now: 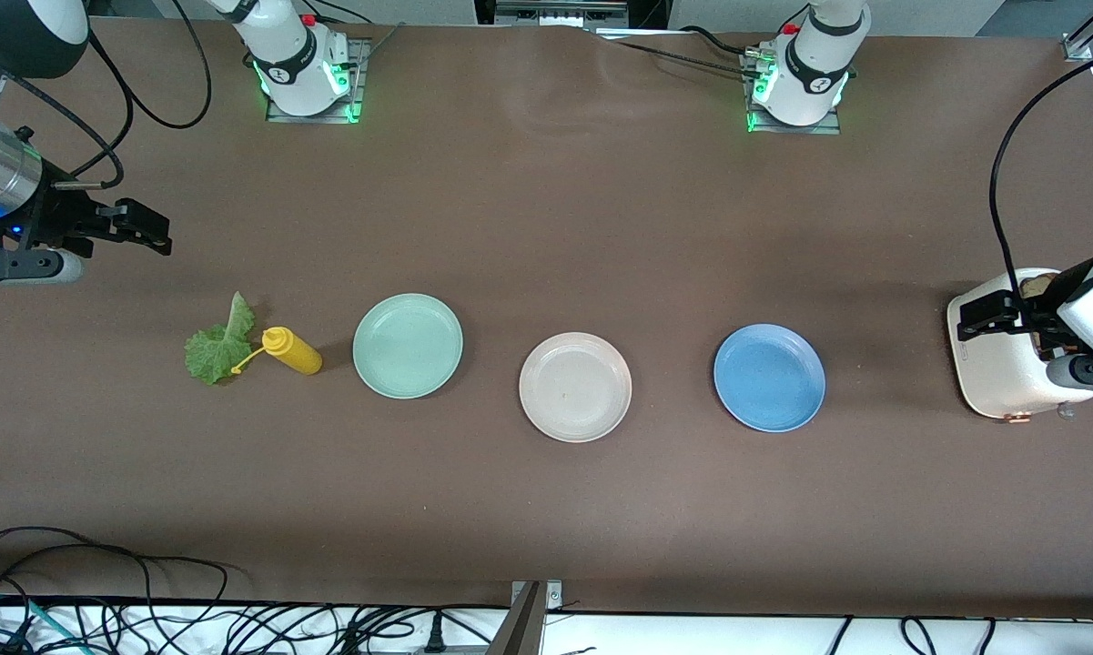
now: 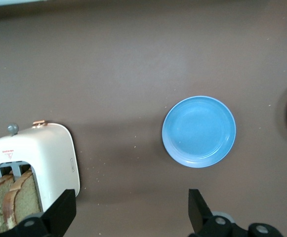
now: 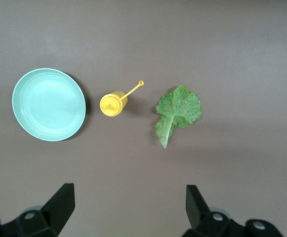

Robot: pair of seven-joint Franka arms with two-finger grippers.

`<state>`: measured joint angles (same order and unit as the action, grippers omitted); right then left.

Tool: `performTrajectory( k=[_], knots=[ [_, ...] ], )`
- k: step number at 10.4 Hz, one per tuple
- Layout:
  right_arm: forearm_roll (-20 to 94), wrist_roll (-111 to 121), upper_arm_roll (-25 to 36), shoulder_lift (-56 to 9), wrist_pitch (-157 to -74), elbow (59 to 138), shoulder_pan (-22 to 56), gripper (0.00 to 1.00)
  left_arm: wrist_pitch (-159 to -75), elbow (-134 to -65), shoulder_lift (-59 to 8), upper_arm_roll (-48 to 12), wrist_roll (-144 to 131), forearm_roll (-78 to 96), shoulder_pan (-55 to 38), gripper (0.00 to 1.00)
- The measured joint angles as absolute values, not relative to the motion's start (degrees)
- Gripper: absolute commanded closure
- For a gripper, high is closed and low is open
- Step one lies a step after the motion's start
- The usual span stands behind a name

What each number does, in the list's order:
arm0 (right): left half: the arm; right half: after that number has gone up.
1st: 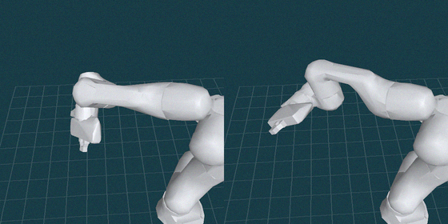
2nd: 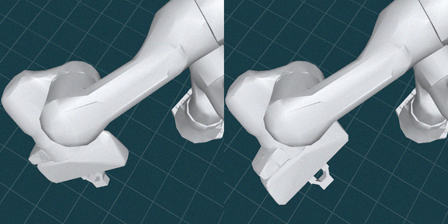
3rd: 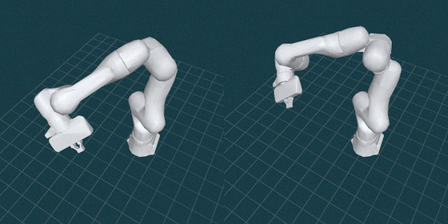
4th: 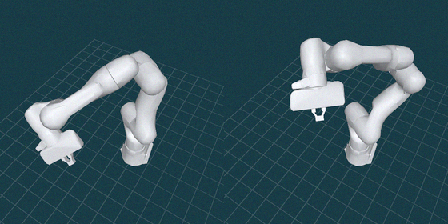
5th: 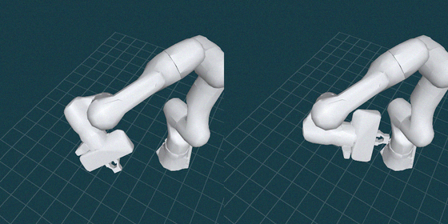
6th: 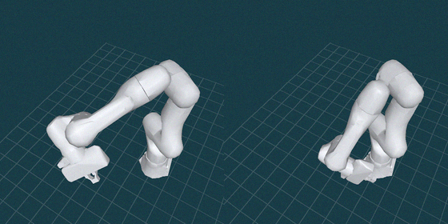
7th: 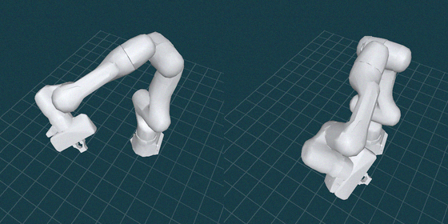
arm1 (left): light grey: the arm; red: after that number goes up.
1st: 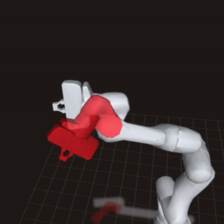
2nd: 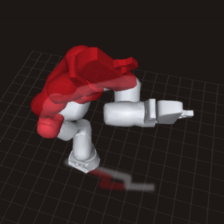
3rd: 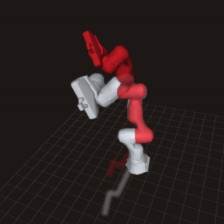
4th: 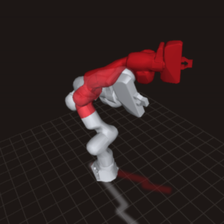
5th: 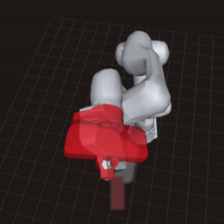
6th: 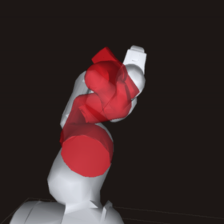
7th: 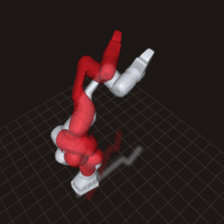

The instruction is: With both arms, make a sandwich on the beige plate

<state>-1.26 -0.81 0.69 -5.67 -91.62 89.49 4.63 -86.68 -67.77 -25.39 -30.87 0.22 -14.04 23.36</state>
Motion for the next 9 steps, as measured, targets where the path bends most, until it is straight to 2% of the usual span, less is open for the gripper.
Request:
performTrajectory(
  k=[9],
  knots=[
    [-1.3,-0.9,0.8,-5.7,-91.6,89.5,4.6,0.00,-86.6,-67.8,-25.4,-31.1,0.3,-14.0,24.4,0.00]
  ],
)
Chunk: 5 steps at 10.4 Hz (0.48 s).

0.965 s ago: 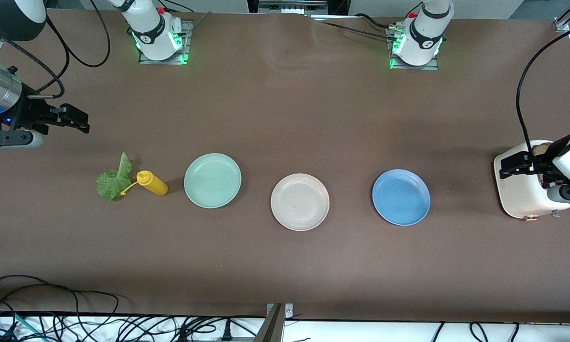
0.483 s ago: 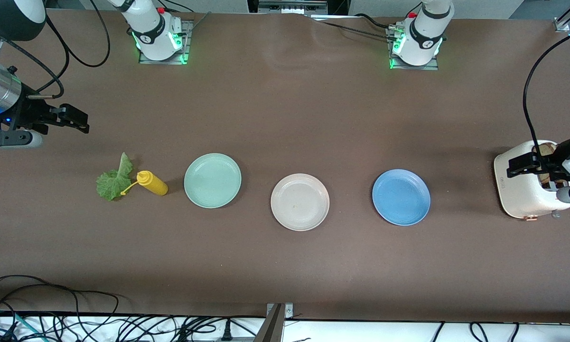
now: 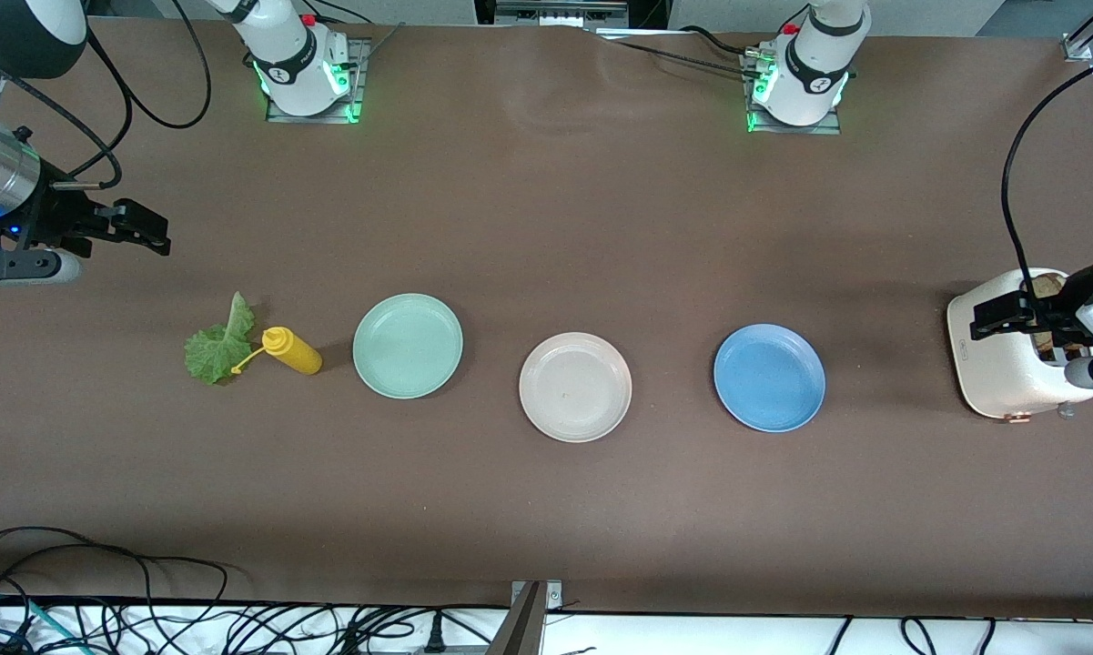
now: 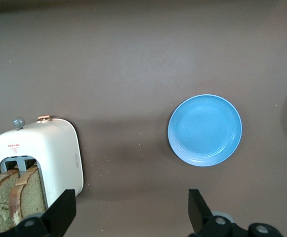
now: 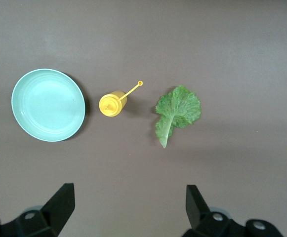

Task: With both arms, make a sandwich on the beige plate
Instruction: 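Move the left gripper over the toaster toward the bread slices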

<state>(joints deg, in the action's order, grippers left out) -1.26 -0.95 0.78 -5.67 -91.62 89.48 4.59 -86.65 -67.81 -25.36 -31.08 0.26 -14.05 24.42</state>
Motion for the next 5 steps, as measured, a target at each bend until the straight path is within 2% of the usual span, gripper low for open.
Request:
performTrajectory(
  k=[5],
  knots=[
    [-1.3,-1.0,0.8,-5.7,-91.6,89.5,4.5,0.00,-86.6,-67.8,-25.4,-30.9,0.3,-14.1,25.7,0.00]
  ],
)
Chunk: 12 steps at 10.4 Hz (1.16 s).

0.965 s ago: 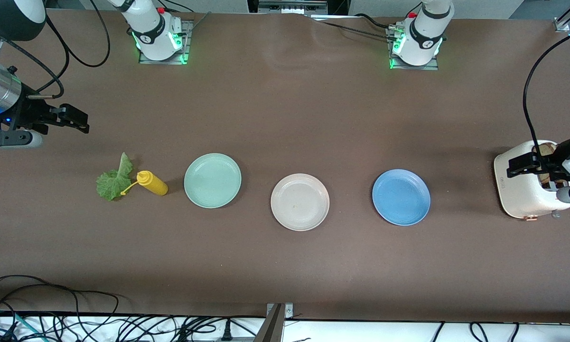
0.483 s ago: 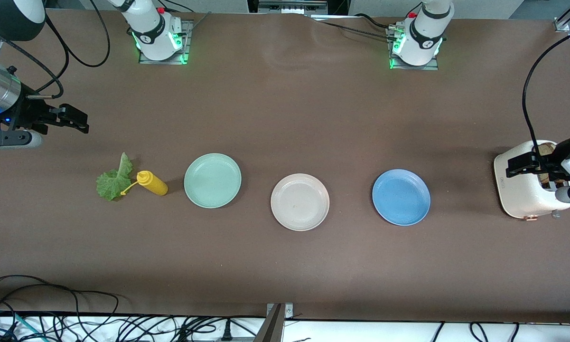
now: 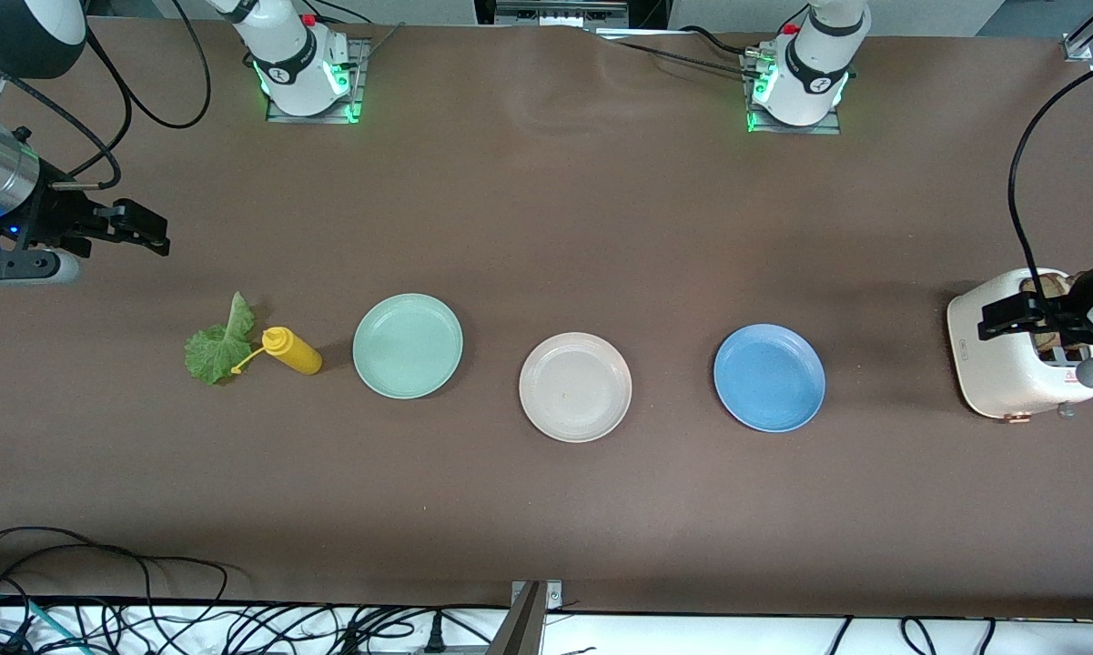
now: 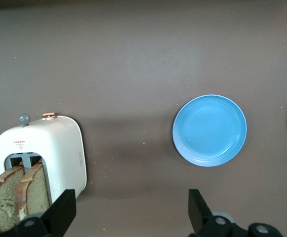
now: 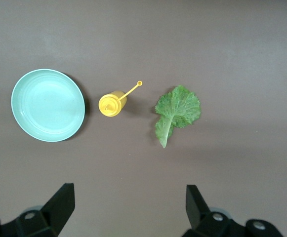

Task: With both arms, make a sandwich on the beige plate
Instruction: 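Move the left gripper over the toaster toward the bread slices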

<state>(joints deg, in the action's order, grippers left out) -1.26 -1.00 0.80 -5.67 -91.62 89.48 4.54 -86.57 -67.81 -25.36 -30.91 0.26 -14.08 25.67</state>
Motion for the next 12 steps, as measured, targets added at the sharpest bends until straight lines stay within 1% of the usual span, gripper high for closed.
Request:
performTrajectory(
  k=[3,6,7,8,12],
  knots=[
    [-1.3,-1.0,0.8,-5.7,-91.6,89.5,4.5,0.00,-86.6,-67.8,-25.4,-30.8,2.0,-14.2,27.8,0.00],
    [-1.3,-1.0,0.8,-5.7,-91.6,89.5,4.5,0.00,-86.5,-68.0,-25.4,-30.7,7.3,-16.7,31.9,0.01],
    [-1.3,-1.0,0.8,-5.7,-91.6,89.5,4.5,0.00,-86.4,-68.2,-25.7,-30.6,9.1,-18.4,33.5,0.03],
    [-1.3,-1.0,0.8,-5.7,-91.6,89.5,4.5,0.00,-86.4,-68.6,-26.3,-30.6,10.4,-19.6,35.1,0.05],
    [-1.3,-1.0,0.8,-5.7,-91.6,89.5,4.4,0.00,-86.7,-69.4,-32.9,-30.3,11.3,-23.1,38.8,0.04]
  ],
)
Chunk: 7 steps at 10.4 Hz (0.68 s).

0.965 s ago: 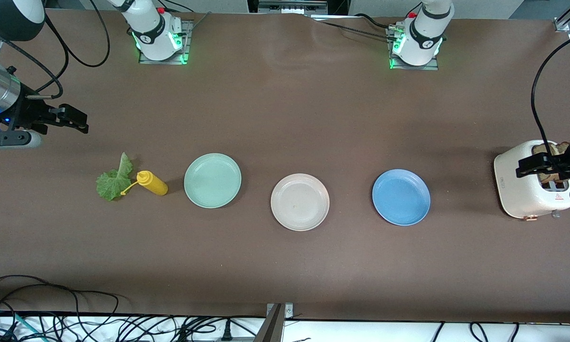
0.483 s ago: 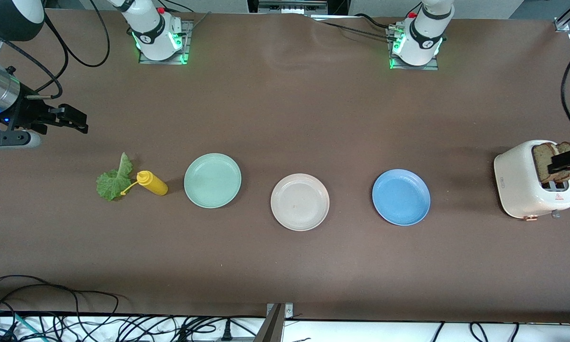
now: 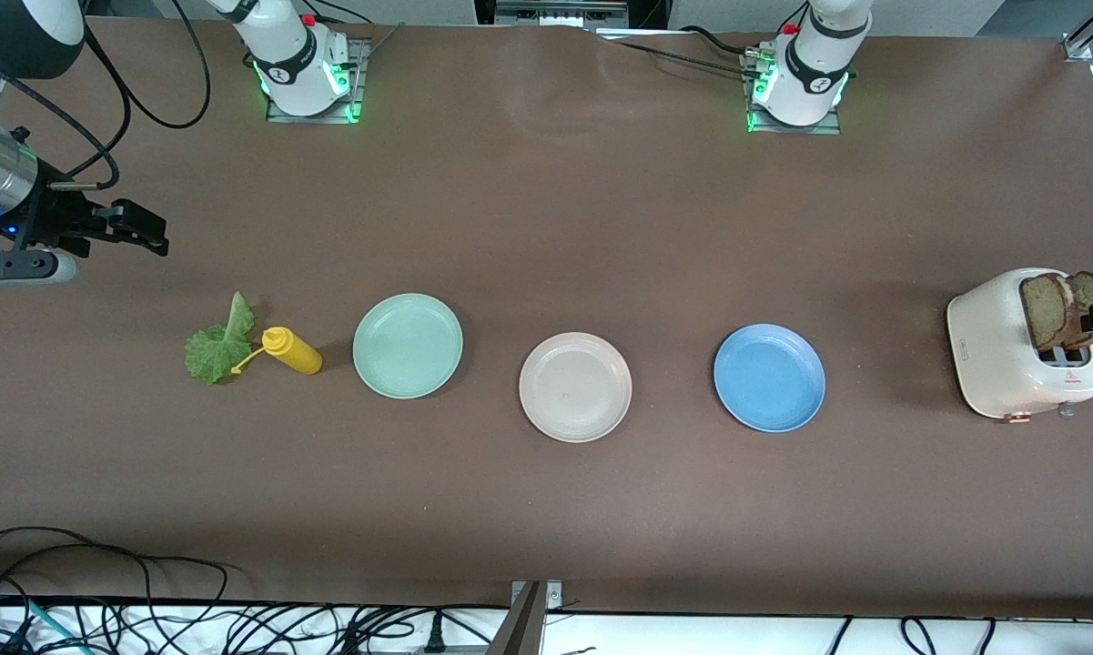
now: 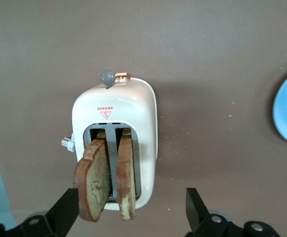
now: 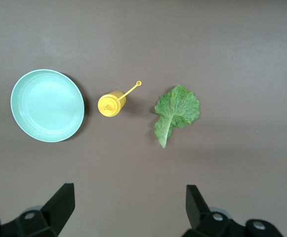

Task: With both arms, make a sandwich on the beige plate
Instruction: 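Move the left gripper over the toaster toward the bread slices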

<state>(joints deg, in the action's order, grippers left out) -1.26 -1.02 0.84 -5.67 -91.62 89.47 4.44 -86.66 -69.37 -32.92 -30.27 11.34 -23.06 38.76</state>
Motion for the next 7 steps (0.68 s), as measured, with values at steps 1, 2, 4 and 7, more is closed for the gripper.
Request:
performTrajectory(
  k=[1,2,4,7],
  knots=[
    [-1.3,-1.0,0.8,-5.7,-91.6,89.5,4.4,0.00,-86.8,-69.4,-34.7,-30.2,11.3,-24.0,38.9,0.04],
    [-1.3,-1.0,0.8,-5.7,-91.6,89.5,4.4,0.00,-86.9,-69.5,-36.1,-30.3,11.2,-24.2,38.9,0.04],
    [-1.3,-1.0,0.8,-5.7,-91.6,89.5,4.4,0.00,-86.9,-71.3,-36.9,-30.2,10.0,-24.3,38.8,0.05],
    [-1.3,-1.0,0.8,-5.7,-91.6,89.5,4.4,0.00,-86.3,-74.3,-36.9,-29.5,9.2,-24.6,39.5,0.09]
  ],
)
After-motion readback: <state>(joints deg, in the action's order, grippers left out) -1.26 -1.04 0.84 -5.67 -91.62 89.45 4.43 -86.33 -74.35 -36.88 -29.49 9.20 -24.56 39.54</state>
